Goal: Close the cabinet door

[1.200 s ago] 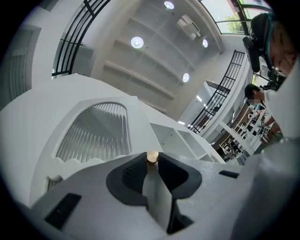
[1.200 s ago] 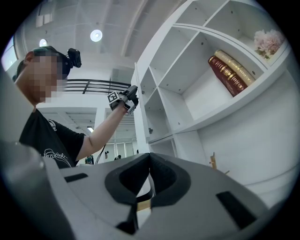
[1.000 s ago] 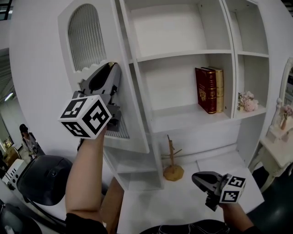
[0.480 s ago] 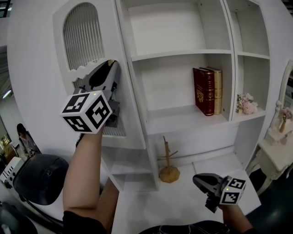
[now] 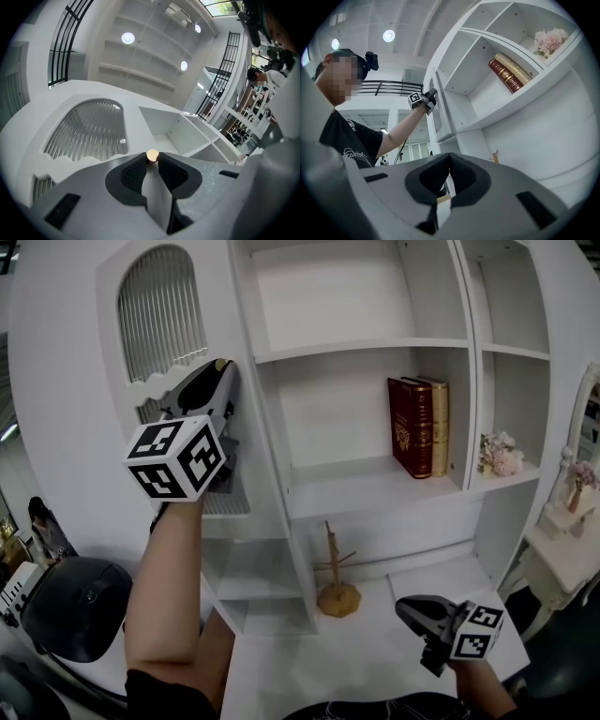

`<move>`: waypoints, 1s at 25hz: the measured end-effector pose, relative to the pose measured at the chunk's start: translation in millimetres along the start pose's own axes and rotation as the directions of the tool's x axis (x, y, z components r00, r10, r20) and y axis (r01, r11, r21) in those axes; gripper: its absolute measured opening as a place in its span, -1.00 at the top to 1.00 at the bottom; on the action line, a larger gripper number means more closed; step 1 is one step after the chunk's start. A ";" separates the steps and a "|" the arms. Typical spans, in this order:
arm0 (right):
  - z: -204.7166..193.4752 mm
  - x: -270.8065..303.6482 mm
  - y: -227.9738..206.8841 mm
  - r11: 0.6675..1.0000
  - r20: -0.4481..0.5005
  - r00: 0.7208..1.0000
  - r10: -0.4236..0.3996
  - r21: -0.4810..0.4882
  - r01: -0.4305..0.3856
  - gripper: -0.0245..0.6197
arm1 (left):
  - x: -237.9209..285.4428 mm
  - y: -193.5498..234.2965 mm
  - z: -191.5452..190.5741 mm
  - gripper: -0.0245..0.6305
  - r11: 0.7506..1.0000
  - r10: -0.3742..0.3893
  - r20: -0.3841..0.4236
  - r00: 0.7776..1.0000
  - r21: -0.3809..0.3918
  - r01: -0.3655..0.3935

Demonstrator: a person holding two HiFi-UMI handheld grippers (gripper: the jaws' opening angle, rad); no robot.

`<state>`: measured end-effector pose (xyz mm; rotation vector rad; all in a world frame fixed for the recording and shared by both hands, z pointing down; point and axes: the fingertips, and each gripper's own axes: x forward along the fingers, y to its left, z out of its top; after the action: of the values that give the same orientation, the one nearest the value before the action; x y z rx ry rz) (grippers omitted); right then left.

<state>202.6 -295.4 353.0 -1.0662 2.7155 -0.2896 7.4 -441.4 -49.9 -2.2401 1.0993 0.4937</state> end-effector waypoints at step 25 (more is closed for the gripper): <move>-6.8 -29.9 -39.6 1.000 -0.013 1.000 0.004 0.022 -0.004 0.90 | 20.3 9.2 -20.3 0.69 0.995 0.101 -0.040 0.994 0.028 -0.100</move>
<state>247.9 -302.6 373.3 -1.0571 2.7193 -0.3258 13.4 -471.0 -48.9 -2.1890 1.2369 0.4734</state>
